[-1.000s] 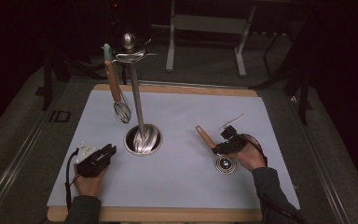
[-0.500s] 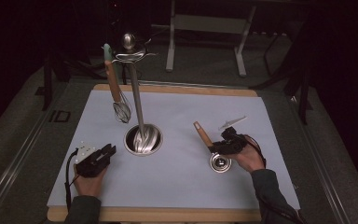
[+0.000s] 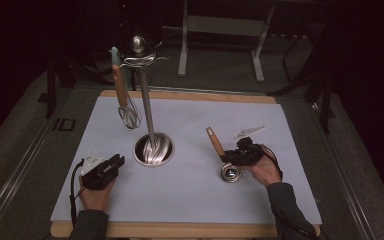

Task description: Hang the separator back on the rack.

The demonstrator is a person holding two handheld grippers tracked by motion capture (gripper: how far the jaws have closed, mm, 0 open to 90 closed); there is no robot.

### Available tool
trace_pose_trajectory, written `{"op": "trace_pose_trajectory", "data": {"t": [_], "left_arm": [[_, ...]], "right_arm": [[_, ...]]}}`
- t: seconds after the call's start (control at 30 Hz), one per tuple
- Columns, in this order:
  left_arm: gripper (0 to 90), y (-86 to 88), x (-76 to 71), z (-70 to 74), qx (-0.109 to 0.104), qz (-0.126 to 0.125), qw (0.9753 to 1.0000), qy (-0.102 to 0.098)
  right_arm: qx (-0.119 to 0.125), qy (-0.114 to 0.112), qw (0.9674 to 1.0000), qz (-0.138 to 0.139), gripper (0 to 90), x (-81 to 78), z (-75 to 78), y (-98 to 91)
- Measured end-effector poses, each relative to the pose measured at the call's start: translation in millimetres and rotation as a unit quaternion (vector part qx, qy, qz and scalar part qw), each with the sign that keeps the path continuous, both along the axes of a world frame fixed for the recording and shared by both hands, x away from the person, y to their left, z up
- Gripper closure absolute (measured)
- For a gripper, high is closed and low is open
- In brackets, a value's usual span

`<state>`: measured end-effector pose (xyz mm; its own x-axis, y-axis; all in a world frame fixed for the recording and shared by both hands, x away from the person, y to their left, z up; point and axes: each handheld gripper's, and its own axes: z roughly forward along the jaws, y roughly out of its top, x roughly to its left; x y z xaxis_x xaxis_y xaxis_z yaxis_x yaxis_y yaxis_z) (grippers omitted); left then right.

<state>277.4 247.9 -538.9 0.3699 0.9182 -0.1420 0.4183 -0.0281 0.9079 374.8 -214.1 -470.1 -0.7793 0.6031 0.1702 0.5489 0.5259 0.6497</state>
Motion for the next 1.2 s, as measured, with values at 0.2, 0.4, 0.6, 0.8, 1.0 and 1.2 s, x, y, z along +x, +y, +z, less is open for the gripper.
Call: {"op": "trace_pose_trajectory", "data": {"t": [0.2, 0.4, 0.6, 0.8, 1.0, 1.2], "left_arm": [[73.4, -0.1, -0.1, 0.0, 0.0, 0.0, 1.0, 0.0], [73.4, 0.0, 0.0, -0.1, 0.0, 0.0, 1.0, 0.0], [73.3, -0.1, -0.1, 0.0, 0.0, 0.0, 1.0, 0.0], [73.4, -0.1, 0.0, 0.0, 0.002, -0.001, 1.0, 0.0], [73.4, -0.5, 0.1, 0.0, 0.003, -0.002, 1.0, 0.0], [73.4, -1.7, 0.0, 0.3, 0.007, -0.004, 1.0, 0.001]], "right_arm": [[0.01, -0.004, 0.9999, 0.008, 71.0, -2.2, -0.2, 4.7], [0.025, -0.026, 0.9991, 0.022, 71.1, -6.0, 2.4, 9.2], [0.036, -0.039, 0.9983, 0.024, 71.0, -8.3, 5.8, 13.3], [0.049, -0.05, 0.9972, 0.025, 71.0, -9.2, 5.9, 16.7], [0.061, -0.053, 0.9961, 0.034, 71.1, -10.3, 5.1, 21.6], [0.066, -0.052, 0.9956, 0.041, 71.1, -11.8, 3.7, 26.6]]}}
